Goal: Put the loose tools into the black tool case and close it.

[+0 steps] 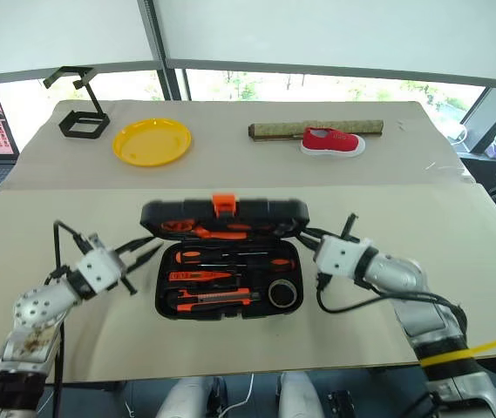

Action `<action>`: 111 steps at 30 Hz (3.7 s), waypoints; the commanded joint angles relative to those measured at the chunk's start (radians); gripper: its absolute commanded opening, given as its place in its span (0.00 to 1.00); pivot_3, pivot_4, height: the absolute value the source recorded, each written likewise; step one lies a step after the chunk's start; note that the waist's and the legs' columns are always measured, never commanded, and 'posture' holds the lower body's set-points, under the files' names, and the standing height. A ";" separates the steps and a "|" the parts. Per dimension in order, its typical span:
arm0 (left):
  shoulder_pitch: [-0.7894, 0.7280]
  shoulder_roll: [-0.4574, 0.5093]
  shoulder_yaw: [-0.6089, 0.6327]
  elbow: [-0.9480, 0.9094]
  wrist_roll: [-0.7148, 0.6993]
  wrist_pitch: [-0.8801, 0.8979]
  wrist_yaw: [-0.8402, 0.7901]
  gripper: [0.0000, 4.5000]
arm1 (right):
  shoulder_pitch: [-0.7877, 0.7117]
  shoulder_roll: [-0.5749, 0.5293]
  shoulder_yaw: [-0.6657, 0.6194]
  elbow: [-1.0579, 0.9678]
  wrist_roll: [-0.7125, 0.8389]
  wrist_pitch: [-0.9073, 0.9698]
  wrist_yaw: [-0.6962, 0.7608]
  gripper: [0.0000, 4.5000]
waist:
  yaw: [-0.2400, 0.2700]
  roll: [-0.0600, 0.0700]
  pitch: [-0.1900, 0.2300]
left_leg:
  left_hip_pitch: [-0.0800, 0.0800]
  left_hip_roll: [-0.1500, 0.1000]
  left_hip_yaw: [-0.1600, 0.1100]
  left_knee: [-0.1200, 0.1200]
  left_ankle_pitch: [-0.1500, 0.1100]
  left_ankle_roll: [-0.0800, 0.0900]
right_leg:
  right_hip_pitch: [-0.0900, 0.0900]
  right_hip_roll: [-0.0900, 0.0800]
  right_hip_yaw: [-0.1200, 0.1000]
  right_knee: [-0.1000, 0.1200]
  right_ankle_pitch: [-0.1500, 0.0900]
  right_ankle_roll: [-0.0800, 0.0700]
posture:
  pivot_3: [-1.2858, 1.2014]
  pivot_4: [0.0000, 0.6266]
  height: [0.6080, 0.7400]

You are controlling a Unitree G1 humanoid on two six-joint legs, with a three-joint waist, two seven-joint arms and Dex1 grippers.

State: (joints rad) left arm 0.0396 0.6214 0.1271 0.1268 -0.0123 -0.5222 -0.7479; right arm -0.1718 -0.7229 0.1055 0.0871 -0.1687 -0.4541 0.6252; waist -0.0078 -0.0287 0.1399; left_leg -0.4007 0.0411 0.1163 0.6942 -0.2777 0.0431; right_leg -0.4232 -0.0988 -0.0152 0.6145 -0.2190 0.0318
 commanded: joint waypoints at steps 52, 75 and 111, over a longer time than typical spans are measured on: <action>-0.342 0.152 -0.033 -0.266 -0.458 1.046 -0.296 0.00 | 0.097 -0.085 -0.032 -0.374 0.344 0.625 0.346 0.00 | 0.018 -0.003 0.002 | 0.004 0.006 -0.003 0.003 0.006 -0.007 | 0.000 0.007 0.001 0.014 -0.001 -0.009 | 0.52 0.24 1.00; -0.505 0.002 -0.361 -0.186 -0.294 0.937 -0.384 0.00 | 0.016 -0.018 0.164 -0.558 0.309 0.899 0.283 0.00 | 0.017 -0.004 0.003 | 0.004 0.003 -0.003 0.002 0.007 -0.008 | 0.000 0.010 0.003 0.013 -0.003 -0.009 | 0.52 0.24 1.00; -0.476 -0.044 -0.404 -0.077 -0.215 0.866 -0.379 0.00 | 0.006 0.043 0.122 -0.589 0.353 1.047 0.266 0.00 | 0.011 0.002 -0.004 | 0.011 0.004 -0.003 0.001 0.008 -0.009 | 0.004 0.010 0.004 0.015 -0.002 -0.010 | 0.52 0.24 1.00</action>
State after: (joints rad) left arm -0.4701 0.5729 -0.2311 -0.0086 -0.2761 0.3277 -1.1258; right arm -0.1575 -0.6829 0.2545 -0.4652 0.1677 0.6146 0.8941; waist 0.0033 -0.0266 0.1358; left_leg -0.3895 0.0453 0.1134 0.6952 -0.2695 0.0337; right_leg -0.4196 -0.0884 -0.0110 0.6297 -0.2215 0.0215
